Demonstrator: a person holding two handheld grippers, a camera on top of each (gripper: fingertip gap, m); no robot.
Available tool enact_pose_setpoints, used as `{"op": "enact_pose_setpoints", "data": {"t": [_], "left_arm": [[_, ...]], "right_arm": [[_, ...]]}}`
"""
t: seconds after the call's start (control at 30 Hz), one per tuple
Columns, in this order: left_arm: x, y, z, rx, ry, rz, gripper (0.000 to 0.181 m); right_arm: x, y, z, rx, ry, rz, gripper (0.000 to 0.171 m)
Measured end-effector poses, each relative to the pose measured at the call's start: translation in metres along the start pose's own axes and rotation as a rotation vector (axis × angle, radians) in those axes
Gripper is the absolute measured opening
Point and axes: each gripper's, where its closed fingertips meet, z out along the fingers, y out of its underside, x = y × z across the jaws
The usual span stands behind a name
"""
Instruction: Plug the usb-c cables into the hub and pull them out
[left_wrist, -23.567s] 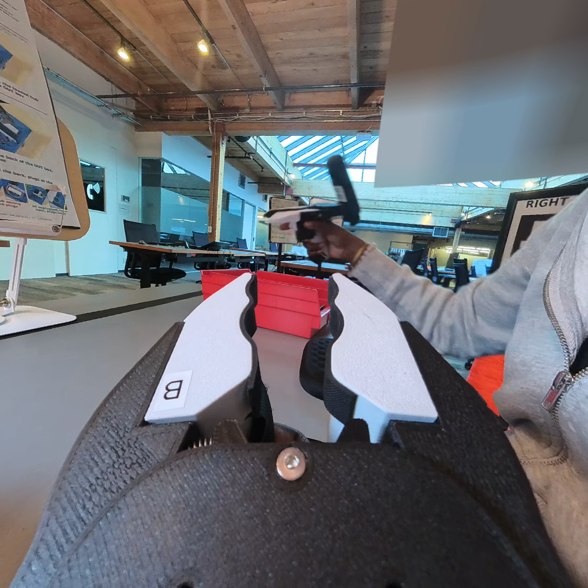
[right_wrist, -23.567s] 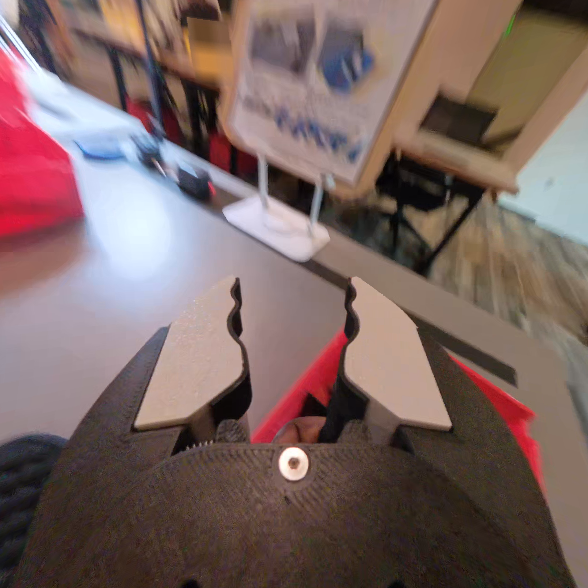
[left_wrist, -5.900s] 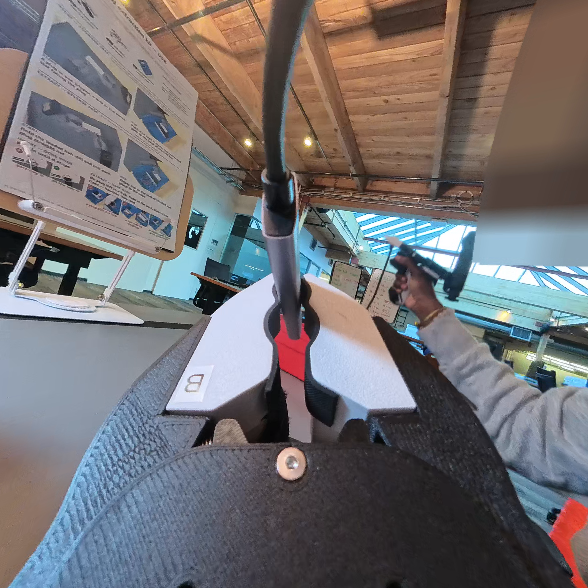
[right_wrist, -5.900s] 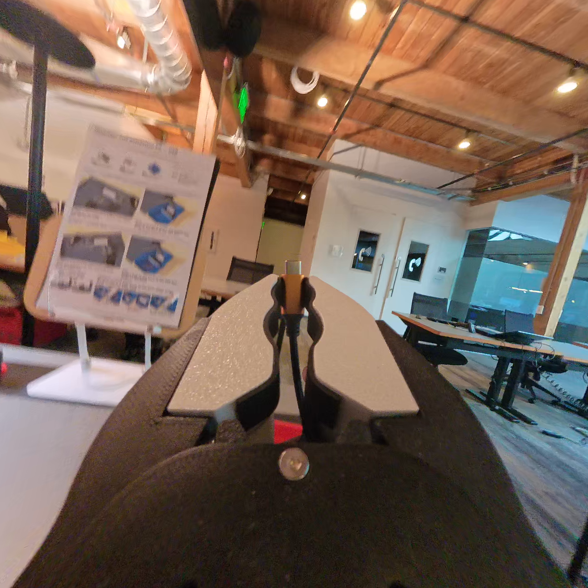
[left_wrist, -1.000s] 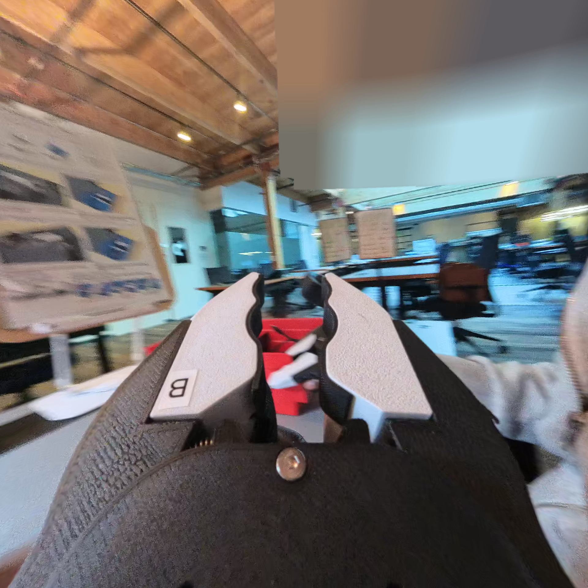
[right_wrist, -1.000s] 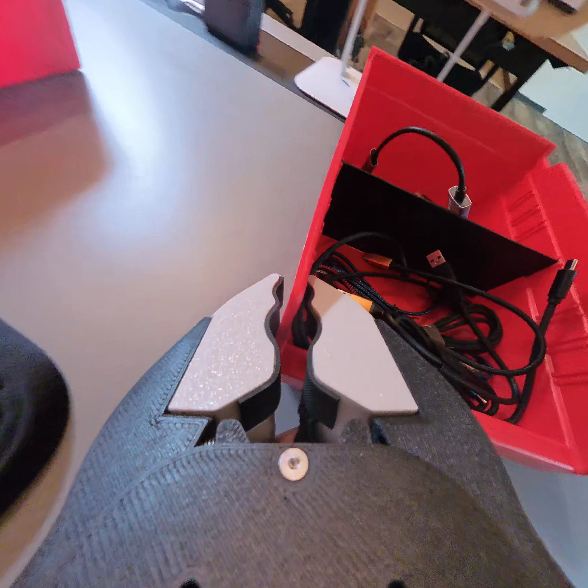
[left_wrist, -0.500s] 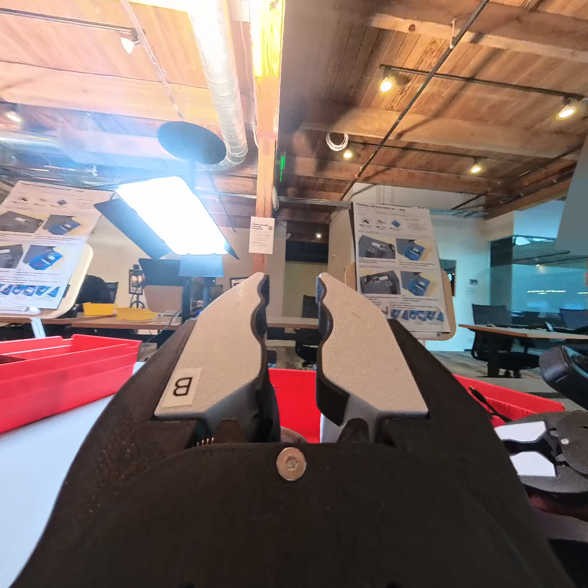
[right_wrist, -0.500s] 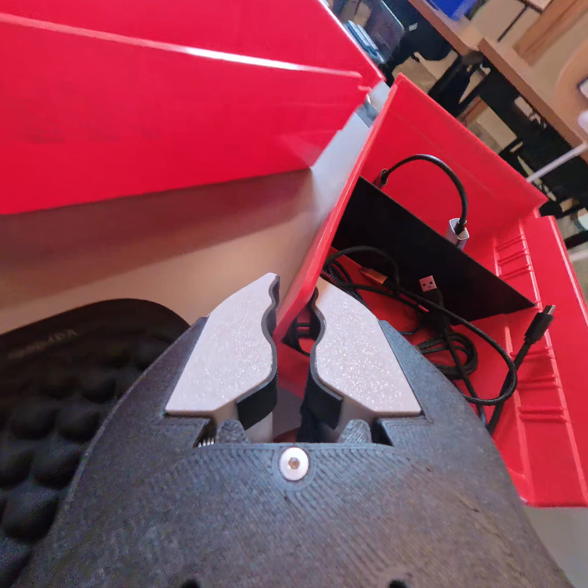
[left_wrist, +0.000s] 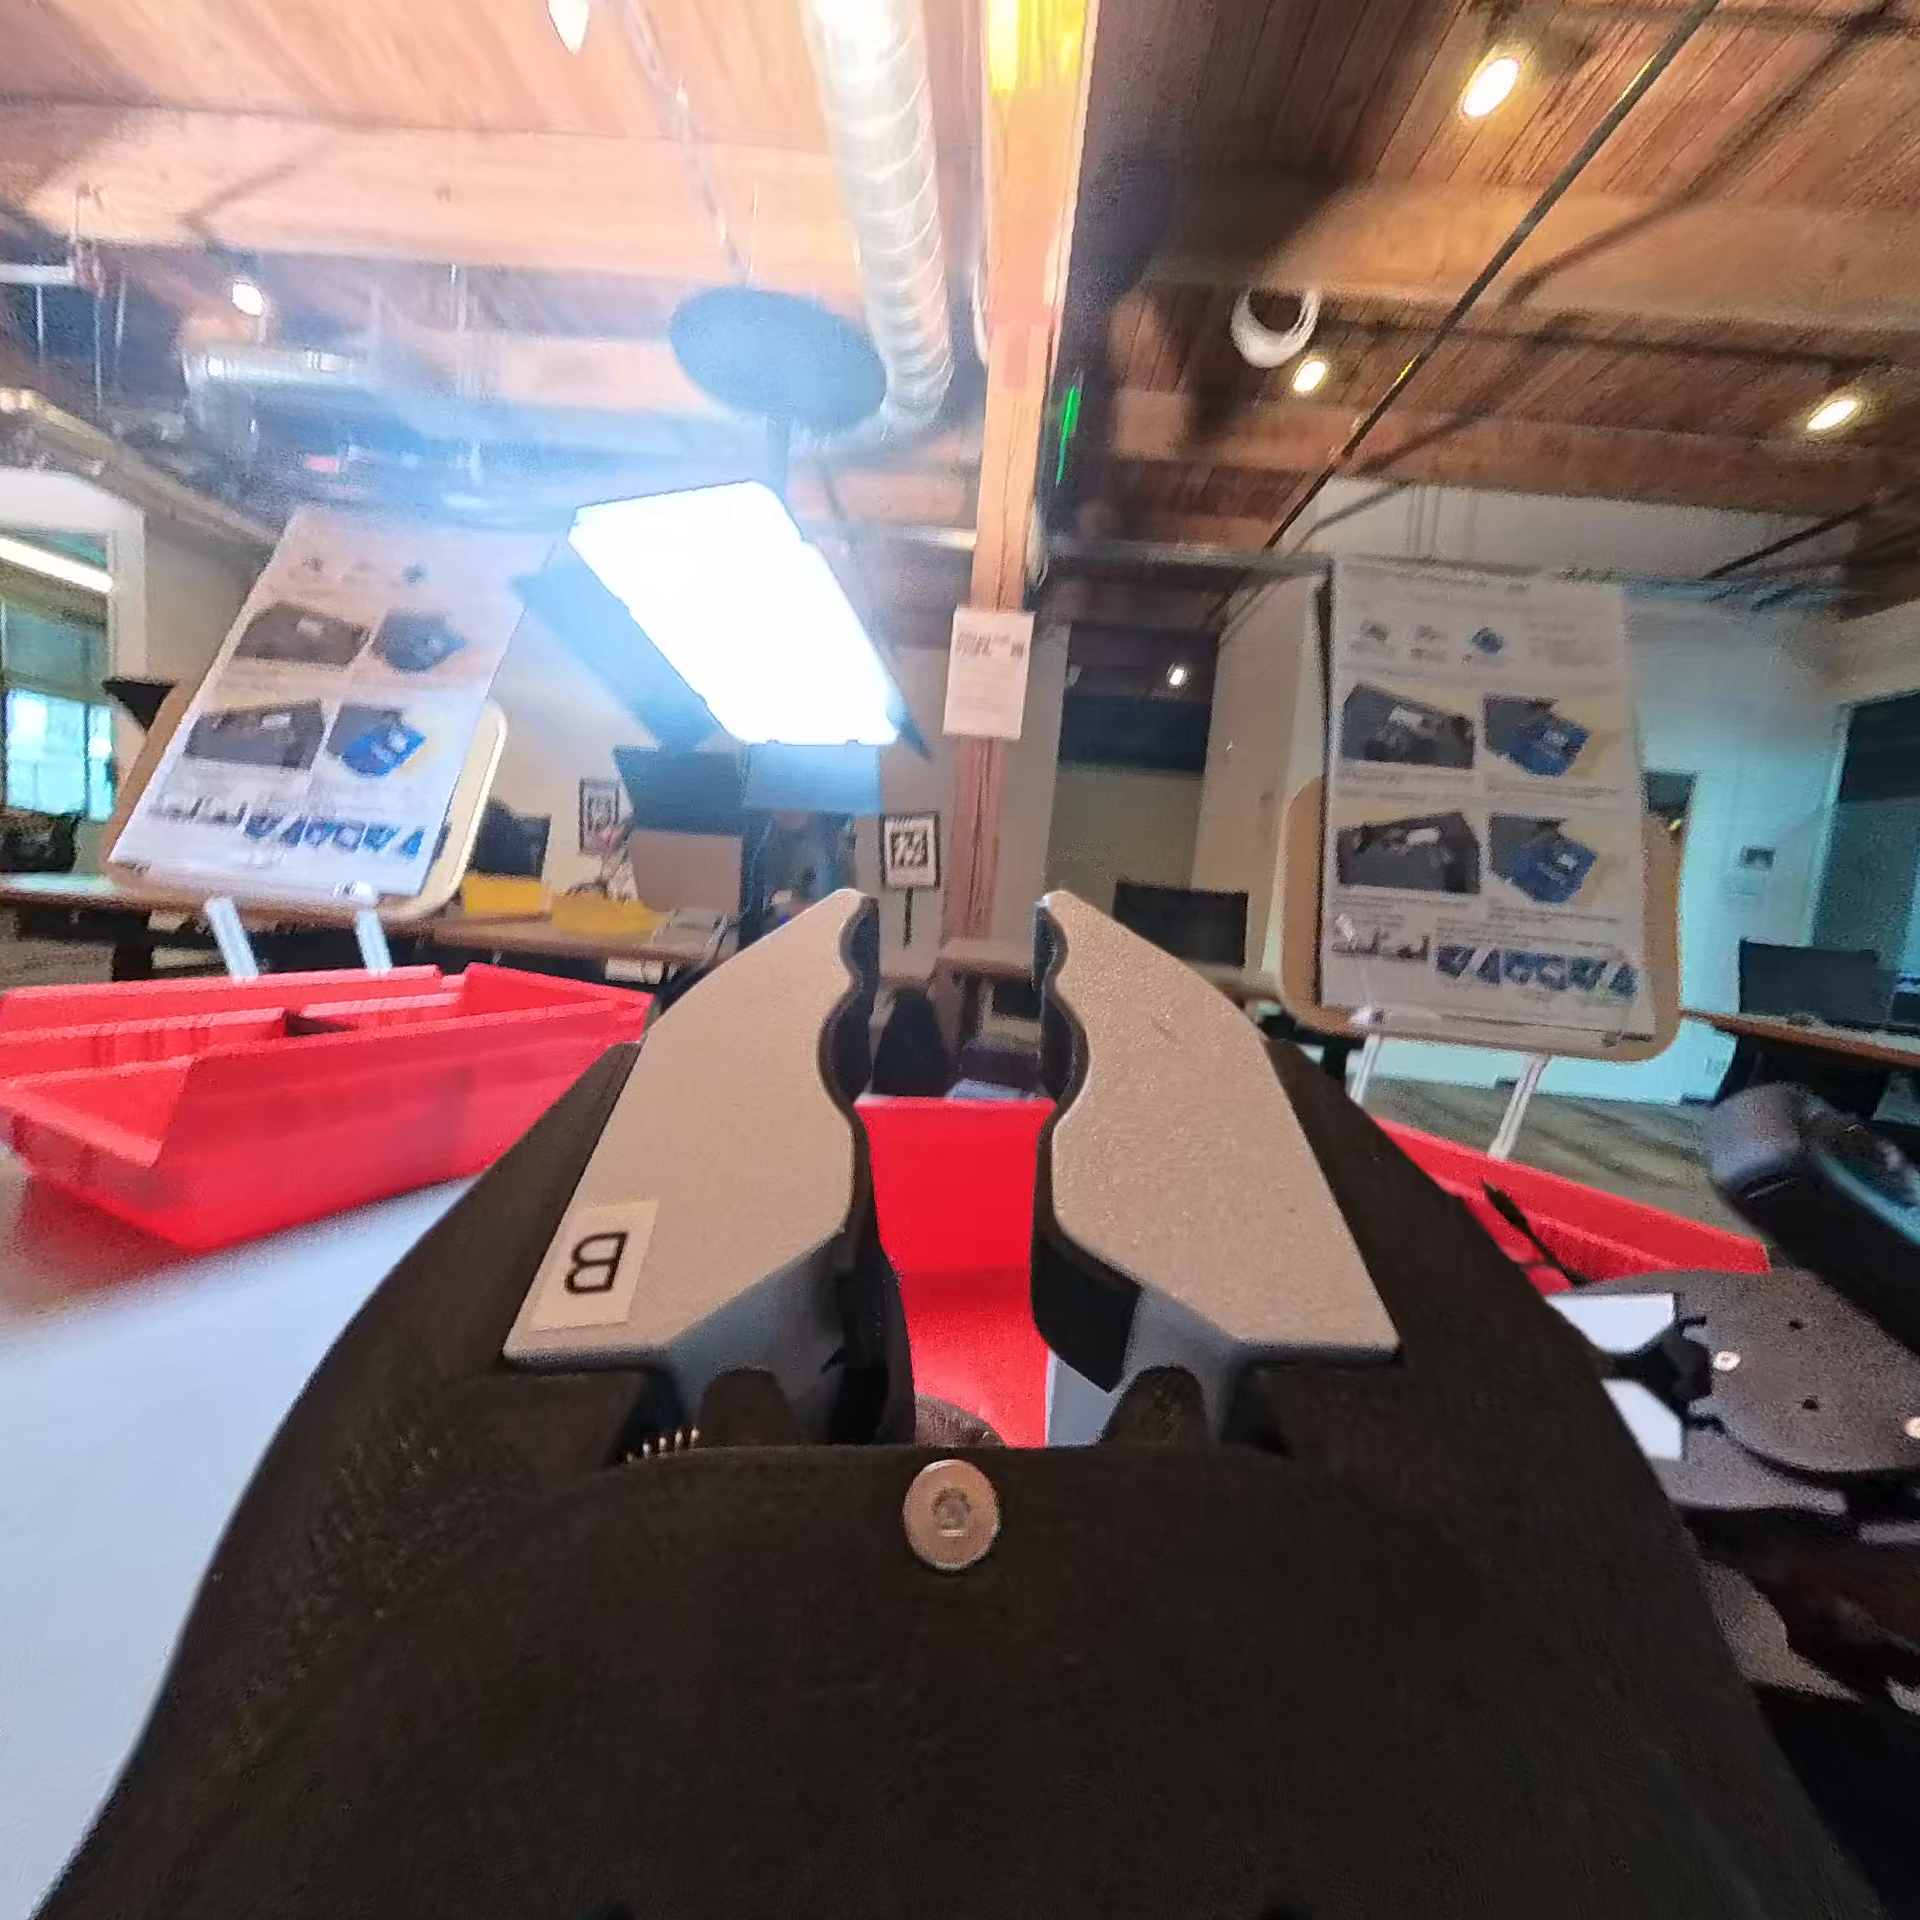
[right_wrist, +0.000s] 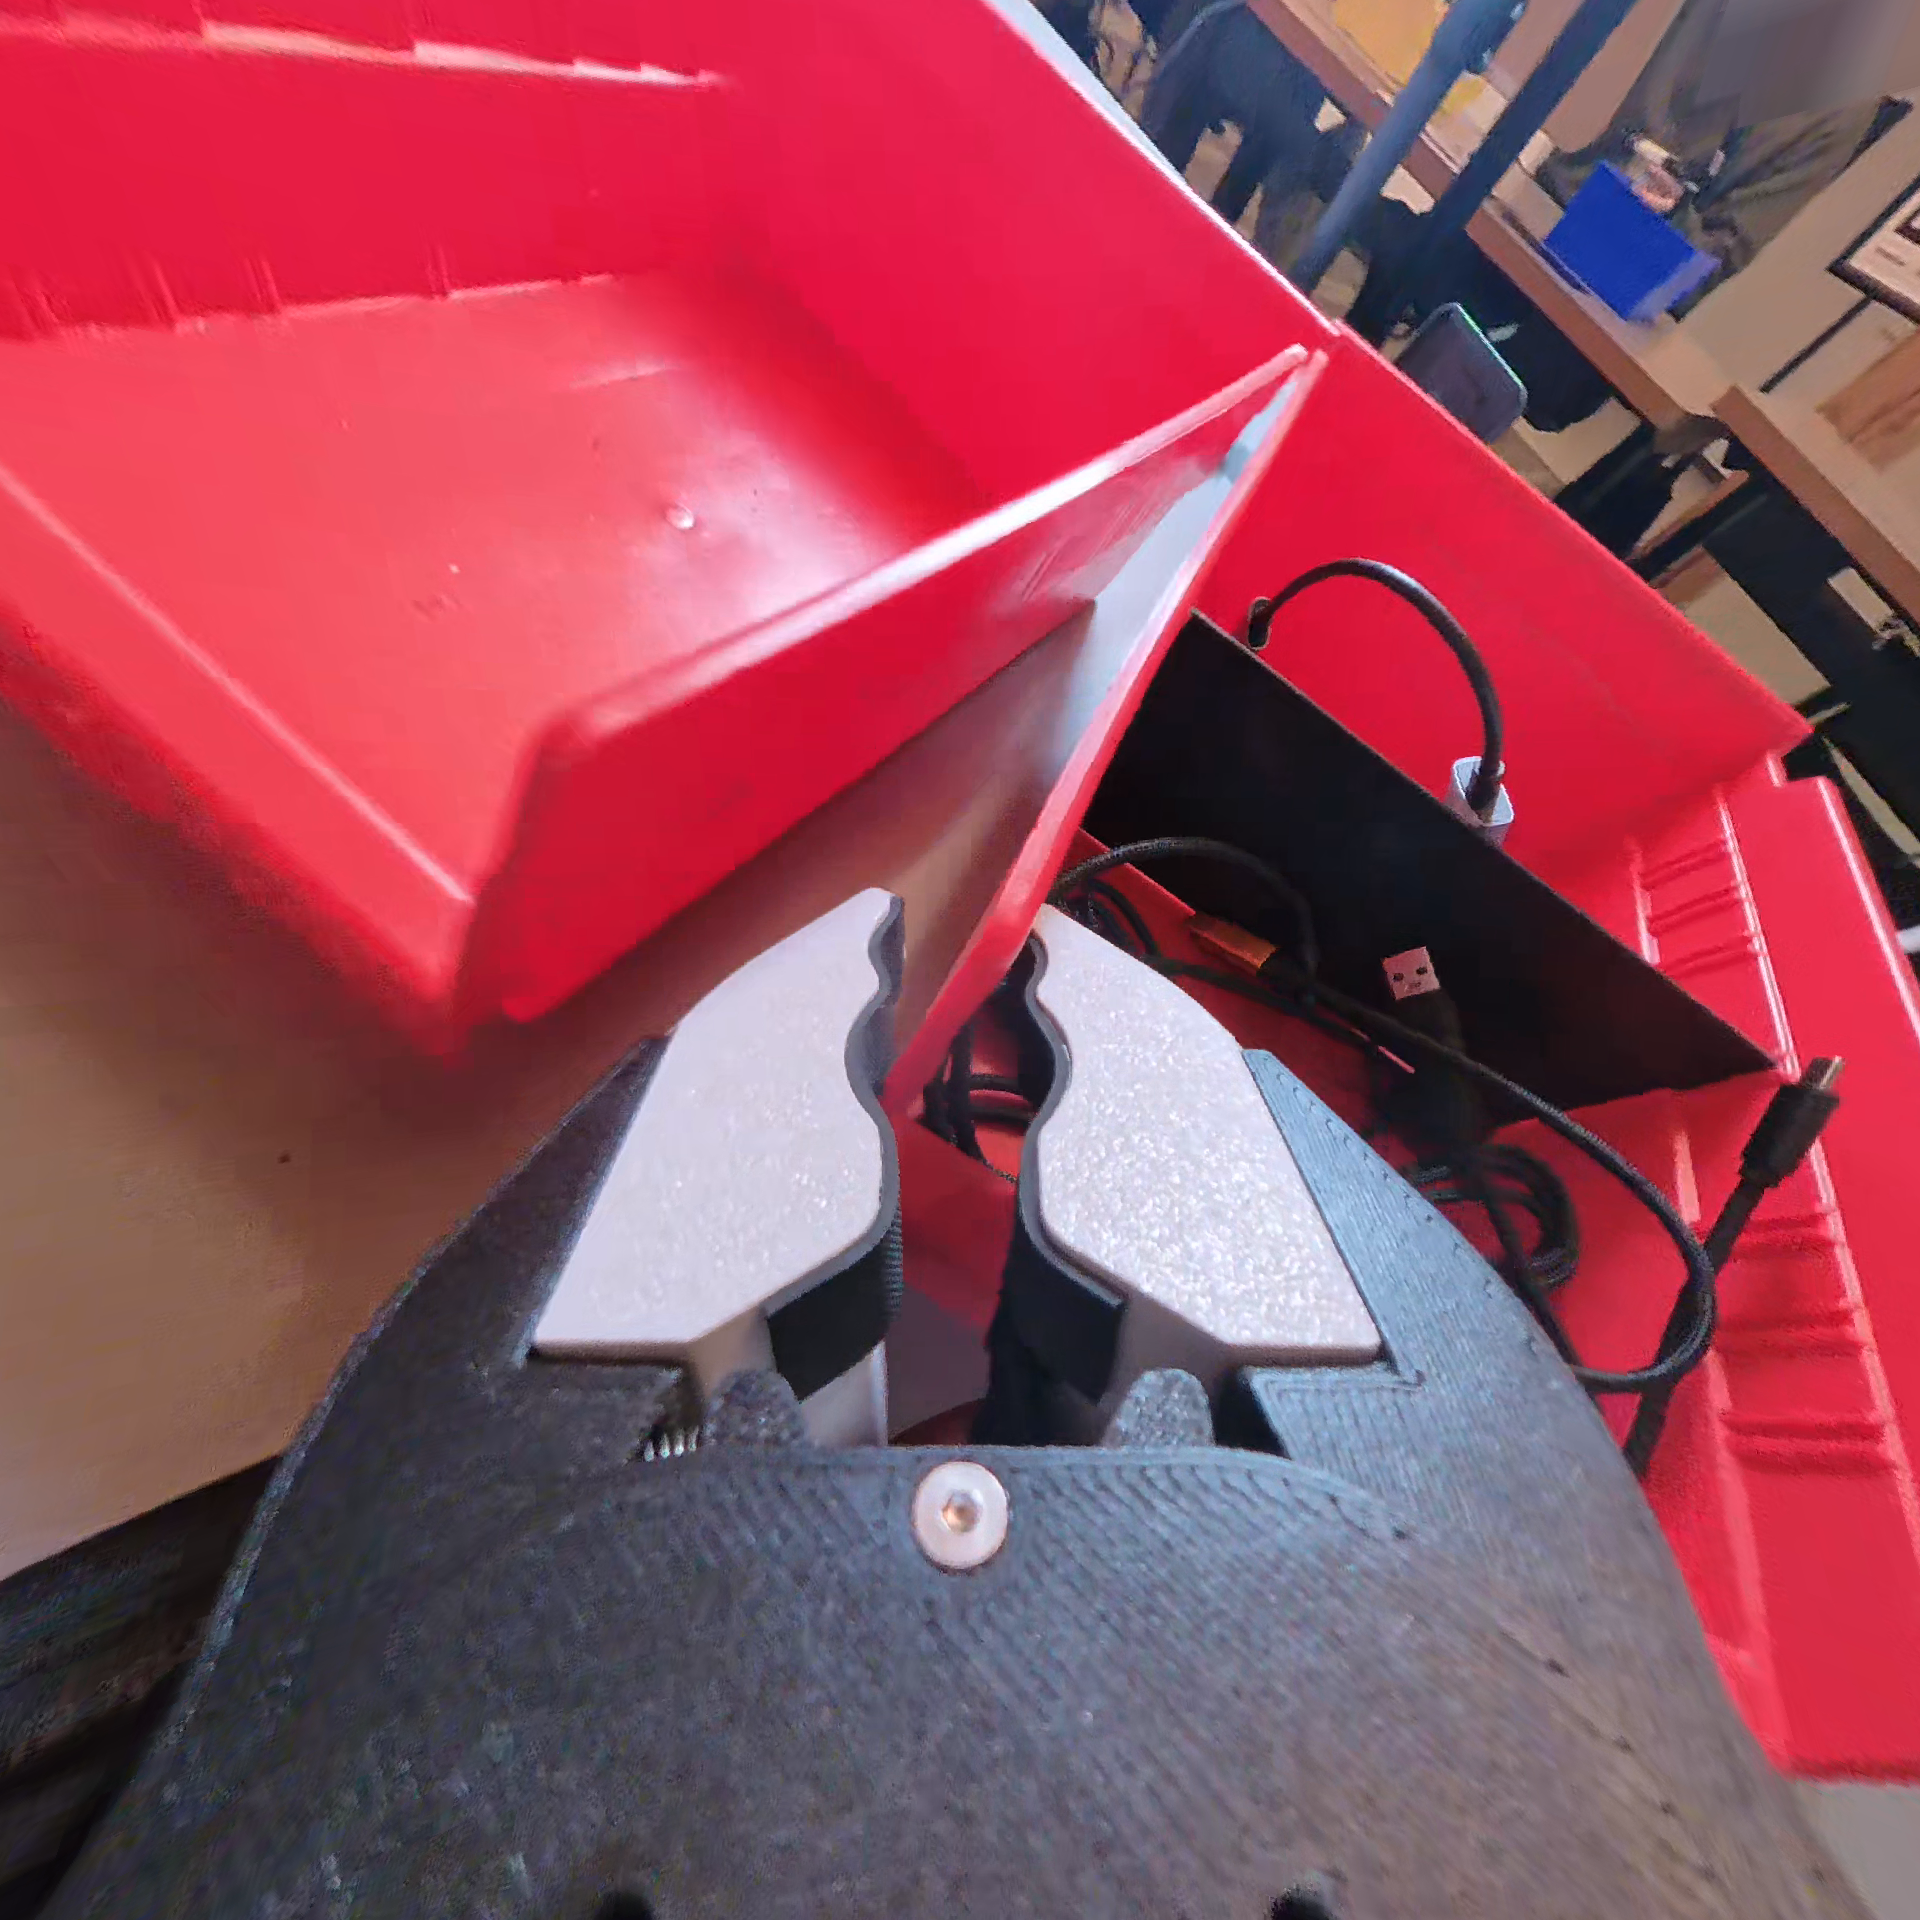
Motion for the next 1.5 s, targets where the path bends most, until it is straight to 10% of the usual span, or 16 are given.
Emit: {"op": "enact_pose_setpoints", "data": {"t": [0.03, 0.43, 0.57, 0.73, 0.9, 1.1, 1.5], "left_arm": [[-0.006, 0.008, 0.0, -0.052, -0.019, 0.003, 0.029], [-0.045, 0.153, -0.006, -0.679, -0.197, 0.11, 0.057], [-0.057, 0.174, -0.019, -0.795, -0.253, 0.155, 0.013], [-0.052, 0.162, -0.046, -1.015, -0.204, 0.116, 0.016], [-0.055, 0.161, -0.031, -0.839, -0.203, 0.021, 0.046], [-0.055, 0.15, -0.017, -0.751, -0.255, 0.306, 0.013], [0.062, -0.044, 0.007, 0.056, -0.184, 0.471, 0.006]], "right_arm": [[-0.001, -0.002, 0.002, 0.021, -0.015, 0.008, 0.019], [0.018, -0.034, -0.022, 0.38, 0.018, 0.184, 0.035], [0.005, -0.061, -0.056, 0.593, -0.159, 0.334, 0.051], [-0.041, -0.064, -0.063, 0.543, -0.328, 0.224, 0.042], [-0.052, -0.054, -0.047, 0.402, -0.331, 0.243, 0.048], [-0.07, -0.035, -0.021, 0.193, -0.203, -0.003, 0.021], [0.015, -0.113, -0.159, 0.811, 0.3, -0.176, 0.016]]}}
